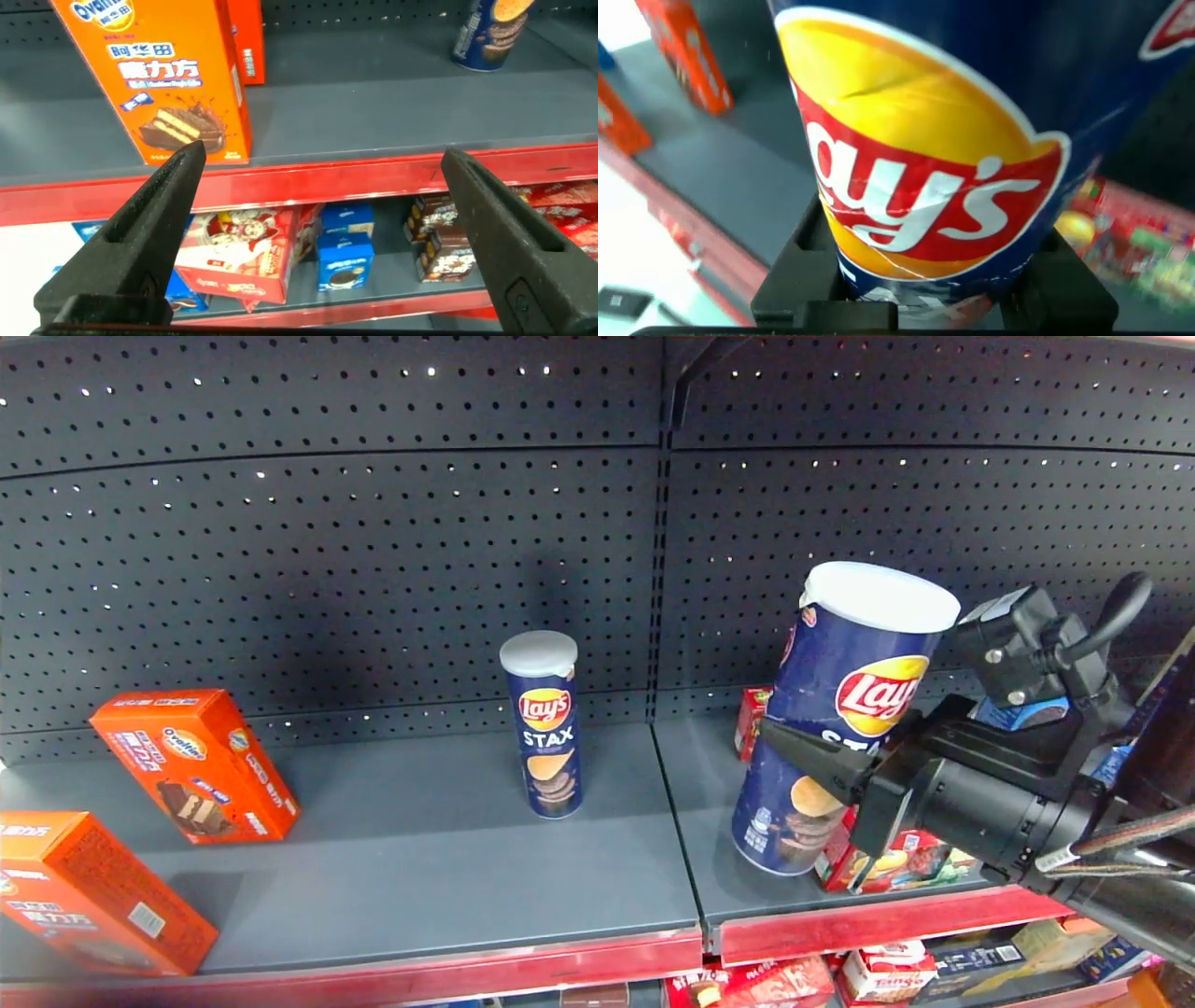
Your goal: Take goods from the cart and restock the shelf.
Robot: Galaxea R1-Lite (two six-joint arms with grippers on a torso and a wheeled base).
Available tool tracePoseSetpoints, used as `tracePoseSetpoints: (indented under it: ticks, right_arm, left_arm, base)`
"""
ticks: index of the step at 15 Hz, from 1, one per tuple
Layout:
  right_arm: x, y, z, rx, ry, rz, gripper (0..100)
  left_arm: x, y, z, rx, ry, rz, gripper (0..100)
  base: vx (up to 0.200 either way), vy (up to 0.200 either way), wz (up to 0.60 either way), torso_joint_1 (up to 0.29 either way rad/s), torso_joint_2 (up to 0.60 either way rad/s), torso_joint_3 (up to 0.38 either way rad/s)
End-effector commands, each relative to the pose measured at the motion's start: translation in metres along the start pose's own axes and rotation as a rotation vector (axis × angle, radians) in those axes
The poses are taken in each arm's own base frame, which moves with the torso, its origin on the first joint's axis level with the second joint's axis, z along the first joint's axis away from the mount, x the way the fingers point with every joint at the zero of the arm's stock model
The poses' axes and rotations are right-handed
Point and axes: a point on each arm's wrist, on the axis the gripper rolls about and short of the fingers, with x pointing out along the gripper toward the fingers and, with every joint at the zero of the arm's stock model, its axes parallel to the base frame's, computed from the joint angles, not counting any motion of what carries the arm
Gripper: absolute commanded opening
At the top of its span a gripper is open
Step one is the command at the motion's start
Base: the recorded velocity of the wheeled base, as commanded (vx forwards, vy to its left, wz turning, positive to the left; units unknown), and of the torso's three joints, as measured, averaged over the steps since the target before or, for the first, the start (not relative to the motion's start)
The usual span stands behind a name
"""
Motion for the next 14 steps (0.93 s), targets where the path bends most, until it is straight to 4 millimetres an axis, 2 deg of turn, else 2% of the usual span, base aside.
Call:
tracePoseSetpoints:
  ticks: [1, 2, 3, 6, 9, 14]
  right_arm:
    - [-0.007, 0.002, -0.005, -0.003, 0.016, 0.000, 0]
    - [-0.008, 0.001, -0.005, -0.003, 0.017, -0.027, 0]
    - [-0.009, 0.001, -0.002, -0.004, 0.008, -0.036, 0]
    - [-0.016, 0.000, 0.001, -0.016, 0.007, -0.040, 0]
    - [-0.019, 0.000, 0.006, -0.018, 0.001, -0.041, 0]
    - [-0.020, -0.002, 0.009, -0.017, -0.004, -0.045, 0]
  left_arm:
    - [0.013, -0.001, 0.058, -0.086, 0.044, -0.083, 100]
    - [0.025, -0.001, 0.075, -0.097, 0.054, -0.061, 100]
    - [0.032, -0.002, 0.084, -0.092, 0.069, -0.085, 100]
    - [0.071, -0.007, 0.088, -0.001, 0.203, -0.173, 100]
    - [0.106, -0.017, 0.100, -0.023, 0.198, -0.398, 100]
    - [0.171, -0.028, 0.102, -0.035, 0.234, -0.522, 100]
  base:
    - [0.000, 0.000, 0.00, 0.000, 0.00, 0.000]
    - [0.000, 0.000, 0.00, 0.000, 0.00, 0.000]
    - [0.000, 0.000, 0.00, 0.000, 0.00, 0.000]
    - [0.000, 0.000, 0.00, 0.000, 0.00, 0.000]
    - [0.000, 0.000, 0.00, 0.000, 0.00, 0.000]
    - [0.000, 0.000, 0.00, 0.000, 0.00, 0.000]
